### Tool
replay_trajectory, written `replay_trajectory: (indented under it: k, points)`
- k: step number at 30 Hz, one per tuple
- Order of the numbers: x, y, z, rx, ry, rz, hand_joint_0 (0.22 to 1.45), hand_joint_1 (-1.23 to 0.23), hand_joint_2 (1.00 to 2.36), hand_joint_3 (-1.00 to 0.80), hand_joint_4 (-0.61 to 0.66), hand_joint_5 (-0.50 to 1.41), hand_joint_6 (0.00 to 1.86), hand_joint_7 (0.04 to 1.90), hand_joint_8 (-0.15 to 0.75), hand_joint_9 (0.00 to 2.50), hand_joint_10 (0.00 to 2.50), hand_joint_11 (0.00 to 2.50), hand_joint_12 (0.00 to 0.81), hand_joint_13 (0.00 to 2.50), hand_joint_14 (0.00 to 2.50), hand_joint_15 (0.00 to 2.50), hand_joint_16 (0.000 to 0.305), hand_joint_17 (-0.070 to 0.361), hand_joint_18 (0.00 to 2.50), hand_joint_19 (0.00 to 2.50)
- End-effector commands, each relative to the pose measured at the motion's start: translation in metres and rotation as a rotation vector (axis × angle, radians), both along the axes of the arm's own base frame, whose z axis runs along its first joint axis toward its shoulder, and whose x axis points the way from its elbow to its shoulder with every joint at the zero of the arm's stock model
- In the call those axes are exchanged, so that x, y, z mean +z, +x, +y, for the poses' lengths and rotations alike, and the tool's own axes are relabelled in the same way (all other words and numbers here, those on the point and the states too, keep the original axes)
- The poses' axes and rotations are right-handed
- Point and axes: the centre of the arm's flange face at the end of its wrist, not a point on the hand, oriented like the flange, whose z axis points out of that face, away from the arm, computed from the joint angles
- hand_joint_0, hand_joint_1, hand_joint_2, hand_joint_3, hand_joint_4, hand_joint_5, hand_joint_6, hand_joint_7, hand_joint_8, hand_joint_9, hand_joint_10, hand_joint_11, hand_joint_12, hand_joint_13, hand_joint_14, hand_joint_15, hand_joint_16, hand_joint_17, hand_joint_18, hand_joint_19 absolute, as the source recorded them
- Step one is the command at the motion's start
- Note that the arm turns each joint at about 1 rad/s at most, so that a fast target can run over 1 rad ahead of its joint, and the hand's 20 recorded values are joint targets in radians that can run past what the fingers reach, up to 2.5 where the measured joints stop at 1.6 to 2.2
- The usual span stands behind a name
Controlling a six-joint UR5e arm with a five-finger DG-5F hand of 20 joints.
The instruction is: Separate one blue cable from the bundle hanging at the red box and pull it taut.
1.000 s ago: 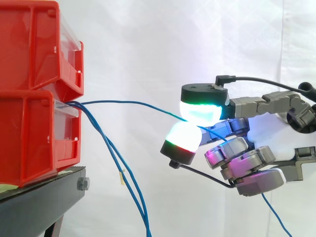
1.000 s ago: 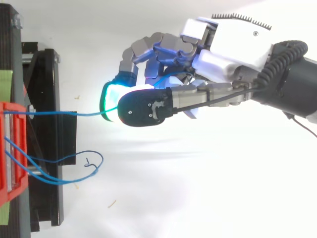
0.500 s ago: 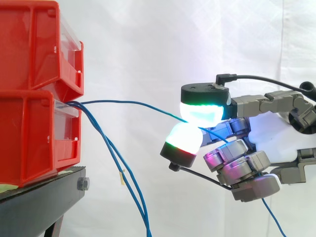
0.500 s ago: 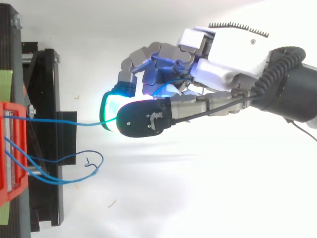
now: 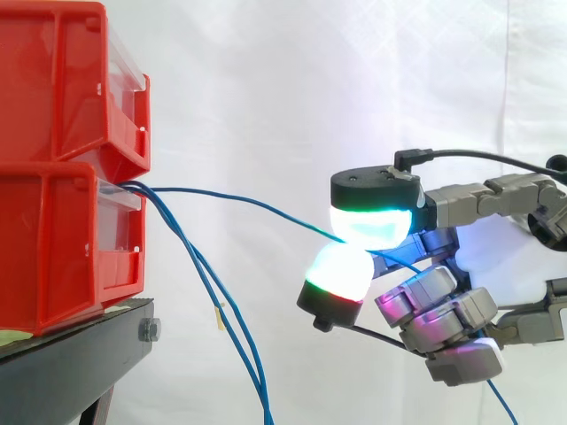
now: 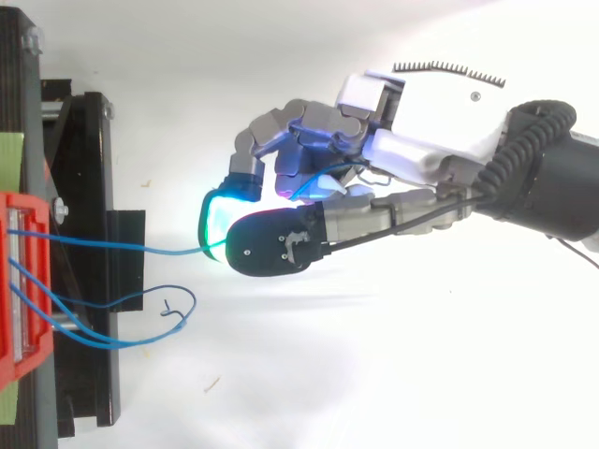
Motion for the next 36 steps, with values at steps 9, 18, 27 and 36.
replay_trajectory:
  k: [9, 18, 27, 36]
  points:
    - [-0.002, -0.002, 0.001, 0.010, -0.036, 0.030, 0.87, -0.77, 1.07, 0.36, -0.05, -0.21, 0.96, 1.00, 0.331, 0.16, 2.50, 2.11, 0.432, 0.62, 2.50, 1.80, 0.041, 0.092, 1.04, 1.21]
    - [-0.013, -0.022, -0.001, 0.028, -0.040, 0.041, 0.84, -0.76, 1.14, 0.34, -0.01, -0.21, 0.95, 1.01, 0.334, 0.17, 2.50, 2.09, 0.436, 0.61, 2.50, 1.81, 0.042, 0.094, 1.04, 1.24]
    - [-0.015, -0.028, -0.005, 0.043, -0.041, 0.088, 0.84, -0.76, 1.10, 0.31, 0.00, -0.20, 0.94, 1.03, 0.330, 0.20, 2.50, 2.05, 0.440, 0.57, 2.50, 1.79, 0.041, 0.092, 1.03, 1.36]
    - [-0.013, -0.029, -0.006, 0.070, -0.029, 0.095, 0.88, -0.75, 1.00, 0.33, 0.01, -0.20, 0.94, 1.05, 0.343, 0.21, 2.50, 2.09, 0.437, 0.54, 2.50, 1.72, 0.042, 0.095, 0.94, 1.28]
